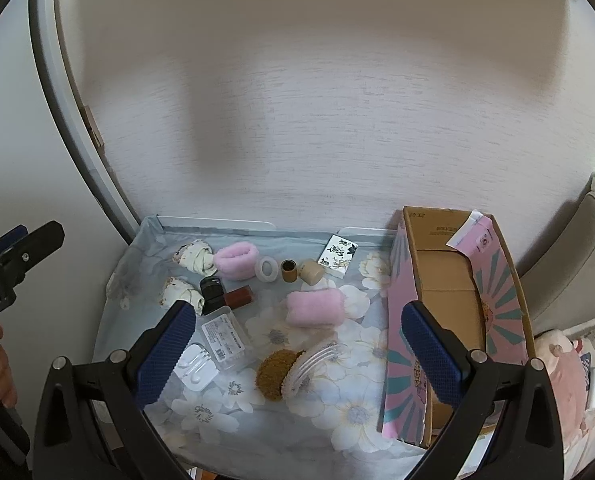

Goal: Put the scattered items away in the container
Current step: 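Move both tools toward the scattered items on the tray, then grasp the white earphone case with left tool while right tool grasps the brown sponge brush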

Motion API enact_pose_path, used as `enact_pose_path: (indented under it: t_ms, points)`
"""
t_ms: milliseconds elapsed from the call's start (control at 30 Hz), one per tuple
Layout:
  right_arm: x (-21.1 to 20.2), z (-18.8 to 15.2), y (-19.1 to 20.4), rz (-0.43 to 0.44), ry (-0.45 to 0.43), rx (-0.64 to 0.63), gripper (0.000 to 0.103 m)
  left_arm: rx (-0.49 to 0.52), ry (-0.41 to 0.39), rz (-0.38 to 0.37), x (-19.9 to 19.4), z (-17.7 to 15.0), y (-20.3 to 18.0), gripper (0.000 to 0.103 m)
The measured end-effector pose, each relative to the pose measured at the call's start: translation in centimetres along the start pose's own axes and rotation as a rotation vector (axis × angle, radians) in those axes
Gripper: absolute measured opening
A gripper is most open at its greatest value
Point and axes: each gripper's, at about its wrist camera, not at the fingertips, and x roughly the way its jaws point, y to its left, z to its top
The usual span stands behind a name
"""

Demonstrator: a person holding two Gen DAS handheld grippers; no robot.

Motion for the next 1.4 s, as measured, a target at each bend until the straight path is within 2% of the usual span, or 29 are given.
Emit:
enact_pose_path:
  t_ms: [533, 800, 1033, 1200, 1400]
  points:
    - [-0.5, 0.3, -0.6, 0.004, -0.028, 0.026, 0.102, -0.003, -0.038, 0.006, -0.8, 0.7, 0.0, 0.103]
    - [0.5, -0.1, -0.8, 0.040, 0.005, 0.041, 0.102, 0.023, -0.006, -0.017, 0.2, -0.9, 0.1, 0.103]
    - [3.8, -2.1, -0.7, 0.108, 0.104, 0.042, 0.102, 0.182, 0.117, -0.087, 4.4, -6.8, -1.2, 0.103]
    - [7.6, -4.6, -0.5, 0.145, 0.185, 0.043, 0.102, 0.311, 0.223, -0.115, 9.9, -12.8, -2.7, 0.103]
    - [13.1, -8.1, -0.4, 0.149, 0.243, 0.058, 0.100, 0.343, 0.268, -0.175, 14.6, -17.1, -2.8, 0.103]
